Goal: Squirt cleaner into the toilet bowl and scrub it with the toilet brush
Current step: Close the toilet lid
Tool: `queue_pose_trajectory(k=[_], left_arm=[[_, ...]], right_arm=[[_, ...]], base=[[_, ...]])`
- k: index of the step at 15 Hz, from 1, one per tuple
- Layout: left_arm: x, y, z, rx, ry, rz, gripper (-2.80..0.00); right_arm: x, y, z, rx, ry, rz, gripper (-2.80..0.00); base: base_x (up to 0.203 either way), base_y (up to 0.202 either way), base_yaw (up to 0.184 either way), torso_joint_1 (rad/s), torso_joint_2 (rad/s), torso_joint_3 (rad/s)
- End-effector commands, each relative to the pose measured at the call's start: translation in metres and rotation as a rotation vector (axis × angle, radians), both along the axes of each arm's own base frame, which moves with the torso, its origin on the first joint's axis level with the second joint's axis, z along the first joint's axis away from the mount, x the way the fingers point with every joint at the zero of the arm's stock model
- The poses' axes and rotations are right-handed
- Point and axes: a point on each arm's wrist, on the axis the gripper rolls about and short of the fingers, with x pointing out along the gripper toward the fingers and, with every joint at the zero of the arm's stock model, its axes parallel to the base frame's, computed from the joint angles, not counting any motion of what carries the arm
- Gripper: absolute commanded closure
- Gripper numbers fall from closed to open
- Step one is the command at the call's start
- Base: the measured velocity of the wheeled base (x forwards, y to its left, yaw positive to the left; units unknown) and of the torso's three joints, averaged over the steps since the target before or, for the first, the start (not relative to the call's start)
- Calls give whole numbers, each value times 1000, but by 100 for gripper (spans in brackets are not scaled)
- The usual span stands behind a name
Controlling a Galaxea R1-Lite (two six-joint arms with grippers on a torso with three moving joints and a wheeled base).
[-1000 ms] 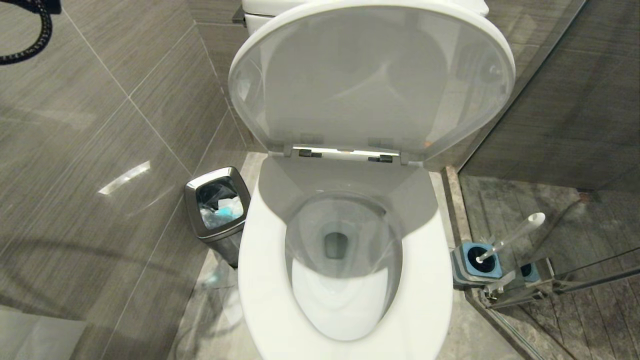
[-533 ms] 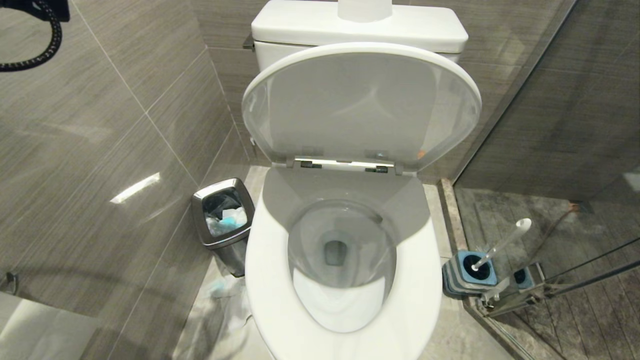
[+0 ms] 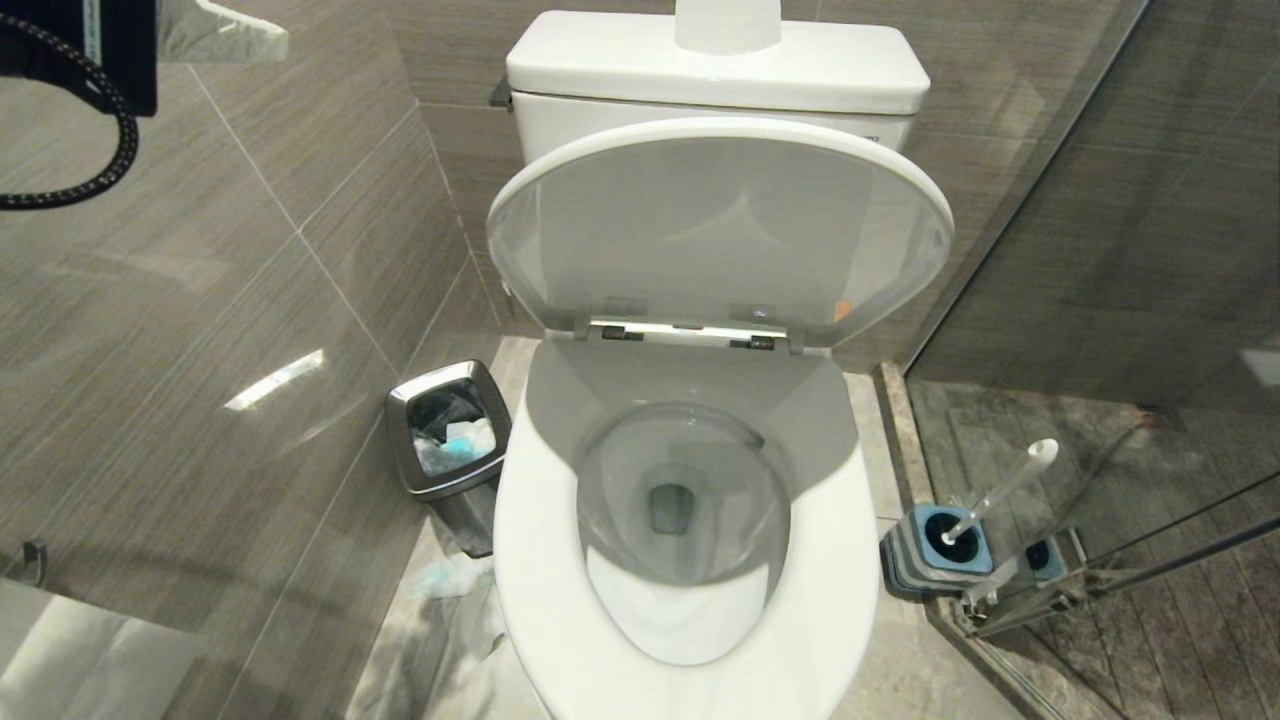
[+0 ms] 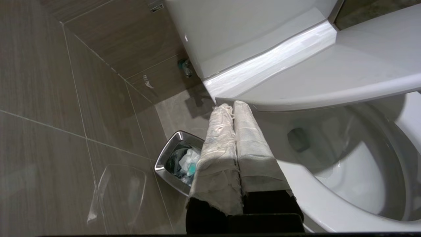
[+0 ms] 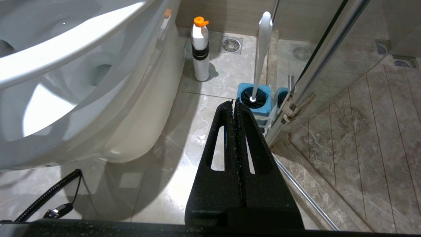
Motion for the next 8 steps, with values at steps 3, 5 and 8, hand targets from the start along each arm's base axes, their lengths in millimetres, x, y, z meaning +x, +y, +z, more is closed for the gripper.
queue_pose_trajectory(k=[3, 5, 8], left_arm=[[0, -5, 1, -23, 7, -13, 0], [-5, -9, 2, -19, -8, -64, 0], [-11, -7, 3, -14, -12, -88, 0]], right_arm=[[0, 0, 0, 0, 3, -1, 0], [0, 0, 0, 0, 3, -1, 0], [0, 0, 0, 0, 3, -1, 0]], base=[[0, 0, 0, 0, 0, 0], [0, 0, 0, 0, 0, 0], [0, 0, 0, 0, 0, 0]])
